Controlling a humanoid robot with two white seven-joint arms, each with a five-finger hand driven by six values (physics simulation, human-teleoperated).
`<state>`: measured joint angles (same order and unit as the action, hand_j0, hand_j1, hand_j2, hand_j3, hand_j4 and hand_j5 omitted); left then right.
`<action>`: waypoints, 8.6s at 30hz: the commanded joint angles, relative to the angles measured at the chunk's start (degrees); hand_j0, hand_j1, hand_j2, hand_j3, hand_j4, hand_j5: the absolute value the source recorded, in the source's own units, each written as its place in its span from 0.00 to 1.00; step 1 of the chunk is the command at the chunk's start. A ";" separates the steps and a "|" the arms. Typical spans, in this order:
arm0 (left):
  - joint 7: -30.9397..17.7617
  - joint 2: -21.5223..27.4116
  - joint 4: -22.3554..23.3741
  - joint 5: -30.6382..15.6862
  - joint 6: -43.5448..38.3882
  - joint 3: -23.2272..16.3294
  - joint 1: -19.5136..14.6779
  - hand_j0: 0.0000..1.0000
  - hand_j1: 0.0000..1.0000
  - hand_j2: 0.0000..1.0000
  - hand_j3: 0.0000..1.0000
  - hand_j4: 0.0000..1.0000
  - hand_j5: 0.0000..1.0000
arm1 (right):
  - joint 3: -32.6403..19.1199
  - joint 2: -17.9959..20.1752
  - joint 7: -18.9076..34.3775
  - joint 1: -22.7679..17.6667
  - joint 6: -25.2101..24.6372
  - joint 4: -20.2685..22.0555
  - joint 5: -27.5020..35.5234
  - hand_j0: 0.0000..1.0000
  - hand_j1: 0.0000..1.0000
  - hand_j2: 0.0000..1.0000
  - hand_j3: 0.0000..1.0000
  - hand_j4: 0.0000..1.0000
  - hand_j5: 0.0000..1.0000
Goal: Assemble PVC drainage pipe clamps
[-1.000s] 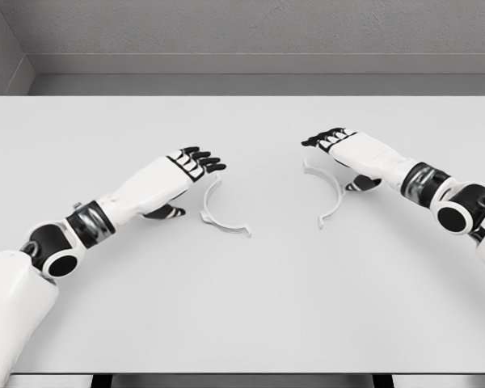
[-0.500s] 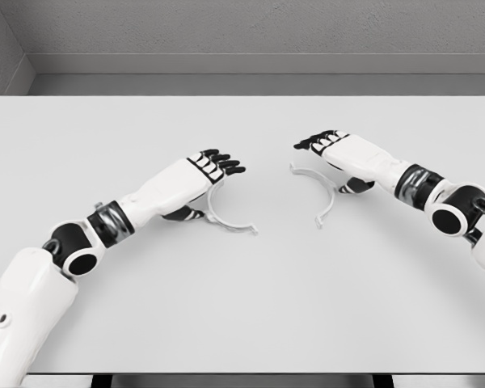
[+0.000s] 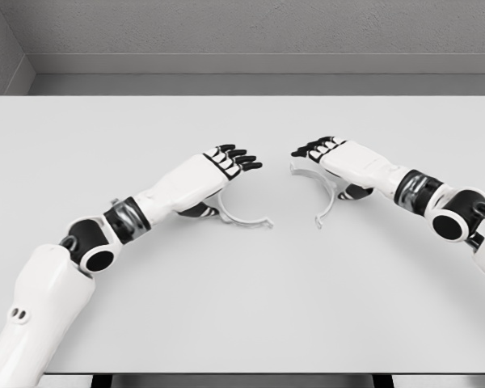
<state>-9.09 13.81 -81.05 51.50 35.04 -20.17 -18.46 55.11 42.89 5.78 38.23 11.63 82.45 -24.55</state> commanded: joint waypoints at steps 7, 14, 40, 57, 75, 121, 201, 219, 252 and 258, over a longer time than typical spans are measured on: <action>0.04 -0.89 0.28 -0.17 -0.04 0.74 -0.09 1.00 1.00 1.00 1.00 1.00 1.00 | 0.78 0.00 0.11 0.00 -0.99 5.18 0.11 1.00 1.00 1.00 1.00 1.00 1.00; 0.04 1.49 3.44 -0.44 -0.04 1.71 -3.16 1.00 1.00 1.00 1.00 1.00 1.00 | -0.27 2.63 -0.07 -0.09 -0.90 4.65 0.47 1.00 1.00 1.00 1.00 1.00 1.00; 0.04 -4.75 10.91 -0.09 -0.04 -0.31 -7.38 1.00 1.00 1.00 1.00 1.00 1.00 | -4.23 9.05 -0.24 -1.41 -0.20 4.21 0.91 1.00 1.00 1.00 1.00 1.00 1.00; 0.04 -0.71 8.54 -1.23 -0.04 0.13 -6.77 1.00 1.00 1.00 1.00 1.00 1.00 | -4.23 9.23 -0.07 -1.49 -0.20 4.83 1.34 1.00 1.00 1.00 1.00 1.00 1.00; 0.04 0.69 -1.92 -0.09 -0.04 -2.24 1.14 1.00 1.00 1.00 1.00 1.00 1.00 | -4.23 9.23 0.02 -1.49 -0.20 5.44 1.78 1.00 1.00 1.00 1.00 1.00 1.00; 0.04 -3.26 4.85 1.76 -0.04 -0.93 -4.57 1.00 1.00 1.00 1.00 1.00 1.00 | -4.14 10.99 -2.26 -3.25 -0.64 9.84 1.70 1.00 1.00 1.00 1.00 1.00 1.00; 0.04 -5.02 -2.80 3.61 -0.04 -4.62 0.97 1.00 1.00 1.00 1.00 1.00 1.00 | -4.23 10.99 -2.26 -3.60 -0.29 9.92 1.70 1.00 1.00 1.00 1.00 1.00 1.00; 0.04 -6.86 0.89 4.40 -0.04 -5.32 -0.79 1.00 1.00 1.00 1.00 1.00 1.00 | -4.23 10.99 -2.26 -3.60 -0.38 10.01 1.70 1.00 1.00 1.00 1.00 1.00 1.00; 0.04 -8.36 5.46 4.40 -0.04 -6.11 -3.78 1.00 1.00 1.00 1.00 1.00 1.00 | -4.23 11.08 -2.26 -3.60 -0.29 10.01 1.70 1.00 1.00 1.00 1.00 1.00 1.00; 0.04 -8.71 5.82 4.40 -0.04 -6.20 -4.31 1.00 1.00 1.00 1.00 1.00 1.00 | -4.23 10.99 -2.26 -3.69 -0.29 10.01 1.70 1.00 1.00 1.00 1.00 1.00 1.00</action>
<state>-9.09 5.24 -75.31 56.31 35.05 -26.38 -22.76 50.93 53.87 3.54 34.54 11.34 92.45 -22.96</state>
